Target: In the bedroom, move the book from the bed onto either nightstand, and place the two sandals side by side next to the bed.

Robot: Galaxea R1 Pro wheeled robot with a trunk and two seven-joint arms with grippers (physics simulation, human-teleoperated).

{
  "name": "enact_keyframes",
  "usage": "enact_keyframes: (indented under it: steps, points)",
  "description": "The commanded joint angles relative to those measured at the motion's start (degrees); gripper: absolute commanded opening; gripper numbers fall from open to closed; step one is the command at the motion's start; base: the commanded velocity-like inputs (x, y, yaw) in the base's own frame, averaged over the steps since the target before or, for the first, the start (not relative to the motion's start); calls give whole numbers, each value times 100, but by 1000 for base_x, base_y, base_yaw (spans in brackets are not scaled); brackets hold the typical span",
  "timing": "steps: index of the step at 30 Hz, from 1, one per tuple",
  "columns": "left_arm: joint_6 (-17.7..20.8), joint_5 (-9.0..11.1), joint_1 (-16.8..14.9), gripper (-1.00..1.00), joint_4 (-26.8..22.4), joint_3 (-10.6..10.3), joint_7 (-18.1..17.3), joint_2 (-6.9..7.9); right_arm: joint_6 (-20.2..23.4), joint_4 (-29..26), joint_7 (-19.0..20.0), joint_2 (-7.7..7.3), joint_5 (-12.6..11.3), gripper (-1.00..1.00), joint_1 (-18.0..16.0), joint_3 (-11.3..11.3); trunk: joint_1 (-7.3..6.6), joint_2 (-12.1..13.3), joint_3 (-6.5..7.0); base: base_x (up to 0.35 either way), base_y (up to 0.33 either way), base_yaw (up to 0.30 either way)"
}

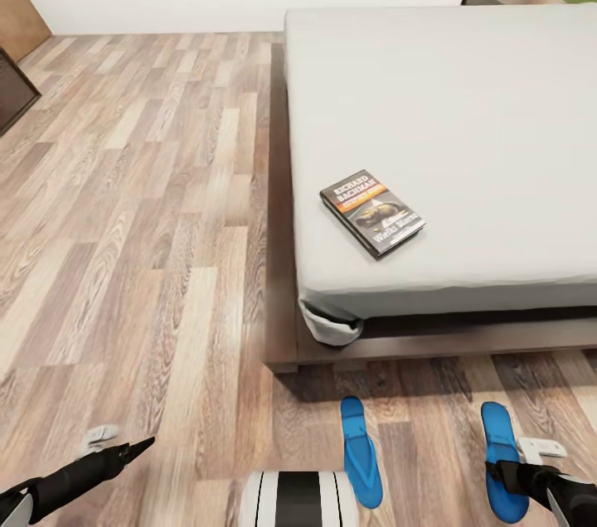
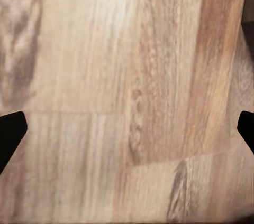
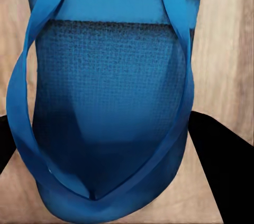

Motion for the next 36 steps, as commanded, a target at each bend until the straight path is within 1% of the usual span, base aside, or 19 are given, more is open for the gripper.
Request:
enact_keyframes:
  steps: [1, 20, 21, 22, 23, 24, 25, 27, 29, 34, 36]
  points:
    - [60, 34, -2, 100, 4, 10, -23, -1, 29, -14, 54, 4, 59, -100, -1, -34, -1, -1, -3, -1, 284, 0]
    - [60, 34, -5, 100, 4, 8, -23, -1, 26, -9, 42, 7, 78, -100, -1, -34, -1, -1, -3, -15, 283, 0]
    - [60, 33, -4, 100, 4, 8, -23, -1, 16, -9, -1, 24, 84, -100, -1, -32, -1, -1, -3, 0, 235, 0]
    - [60, 33, -3, 100, 4, 7, -23, -1, 8, -9, -101, 77, 87, -100, -1, -29, -1, -1, -3, 0, 141, 0]
    - [60, 34, -3, 100, 4, 7, -23, -1, -12, -12, -367, 228, 96, -100, -1, -27, -1, -1, -3, 0, 91, 0]
    - [60, 34, -2, 100, 4, 7, -23, -1, -22, -14, -589, 323, 113, -100, -1, -26, -1, -1, -3, 0, 58, 0]
    - [57, 34, -2, 100, 4, 7, -23, -3, -29, -16, -789, 385, 138, -100, -1, -26, -1, -1, -3, 0, 37, 0]
    - [53, 33, -2, 100, 4, 7, -23, -8, -37, -17, -1029, 460, 185, -100, -1, -25, -1, -1, -3, 0, 18, 0]
    - [52, 33, -2, 100, 4, 7, -17, -9, -31, -26, -1088, 478, 201, -100, -1, -28, -1, -1, -3, 0, 5, 0]
    - [44, 30, -4, 100, 4, 7, -2, -17, -24, -57, -1087, 487, 205, -100, -8, -25, -1, -1, -3, 0, 1, 0]
    - [43, 27, -3, 100, 4, 7, 2, -20, -24, -174, -953, 487, 196, -100, -9, -25, -1, -1, -3, 0, 0, 0]
